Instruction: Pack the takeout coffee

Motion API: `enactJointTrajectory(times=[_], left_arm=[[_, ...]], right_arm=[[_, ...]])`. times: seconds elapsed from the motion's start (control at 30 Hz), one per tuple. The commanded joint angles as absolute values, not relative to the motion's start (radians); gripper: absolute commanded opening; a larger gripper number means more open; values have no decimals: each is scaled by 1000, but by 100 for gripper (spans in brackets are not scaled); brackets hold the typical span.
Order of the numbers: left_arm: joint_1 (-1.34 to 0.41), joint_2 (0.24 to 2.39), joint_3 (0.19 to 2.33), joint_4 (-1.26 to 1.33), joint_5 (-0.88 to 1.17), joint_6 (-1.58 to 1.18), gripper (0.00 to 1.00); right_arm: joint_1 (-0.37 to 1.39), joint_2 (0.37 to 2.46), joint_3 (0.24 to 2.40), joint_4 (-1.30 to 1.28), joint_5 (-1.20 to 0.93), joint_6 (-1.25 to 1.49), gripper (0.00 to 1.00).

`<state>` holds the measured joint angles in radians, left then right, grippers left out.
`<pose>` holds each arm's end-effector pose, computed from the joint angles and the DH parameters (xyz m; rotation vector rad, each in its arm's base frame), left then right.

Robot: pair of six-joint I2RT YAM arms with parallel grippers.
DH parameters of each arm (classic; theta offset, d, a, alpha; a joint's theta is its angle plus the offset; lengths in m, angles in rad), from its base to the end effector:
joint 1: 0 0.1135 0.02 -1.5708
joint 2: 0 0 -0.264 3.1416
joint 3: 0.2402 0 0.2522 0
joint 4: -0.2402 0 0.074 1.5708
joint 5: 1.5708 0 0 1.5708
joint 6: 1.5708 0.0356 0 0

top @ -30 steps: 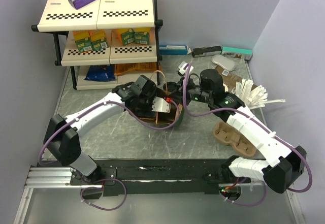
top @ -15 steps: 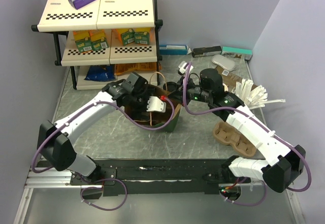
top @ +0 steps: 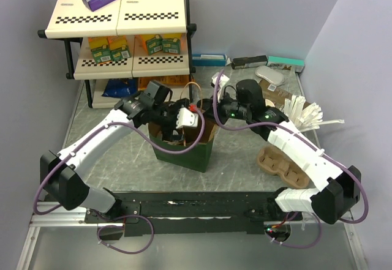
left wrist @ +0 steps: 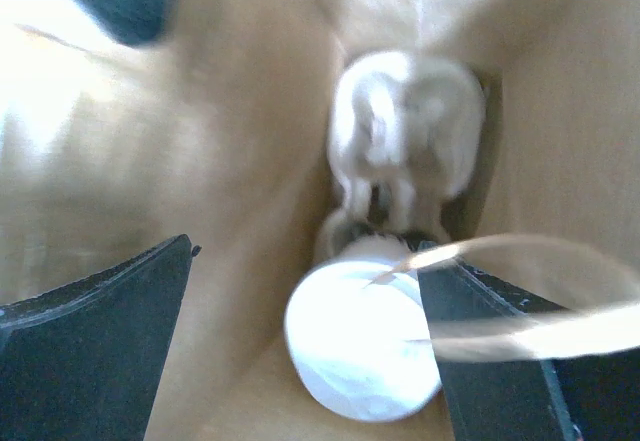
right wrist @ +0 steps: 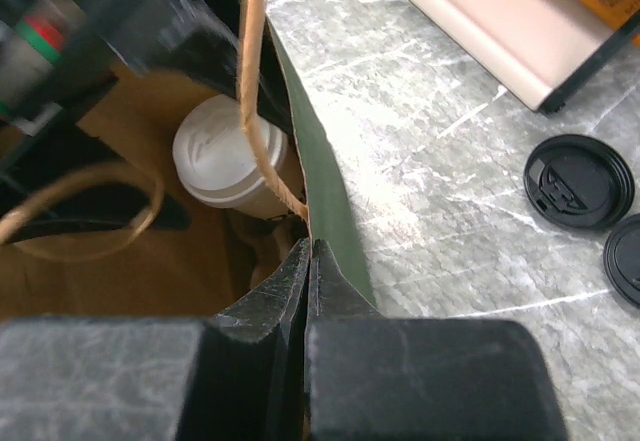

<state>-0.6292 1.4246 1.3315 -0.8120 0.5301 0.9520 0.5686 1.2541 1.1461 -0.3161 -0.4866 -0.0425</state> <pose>0.2285 -0.1886 0.3293 1.8344 1.5036 -0.5015 0.2303 0.1669 0.3542 -0.9122 1.8207 0.8196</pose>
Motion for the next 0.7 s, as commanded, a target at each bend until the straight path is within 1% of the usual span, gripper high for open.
enactJointTrajectory(times=[0.0,0.17,0.4,0.67], left_arm=[[-607,1407,1385,-697,637,827,99],[-583,1342,1359,-532,621,700,100],[-519,1287,1427,-497,641,571,99],[-468,1217,1437,-454,494,561,99]], right_arm=[[522,1296,1210,-340,-506,-5,0],[503,1331,1258,-377,-511,-41,0],[502,1379,1328,-417,-509,-83,0],[505,1387,1354,-434,-492,-115,0]])
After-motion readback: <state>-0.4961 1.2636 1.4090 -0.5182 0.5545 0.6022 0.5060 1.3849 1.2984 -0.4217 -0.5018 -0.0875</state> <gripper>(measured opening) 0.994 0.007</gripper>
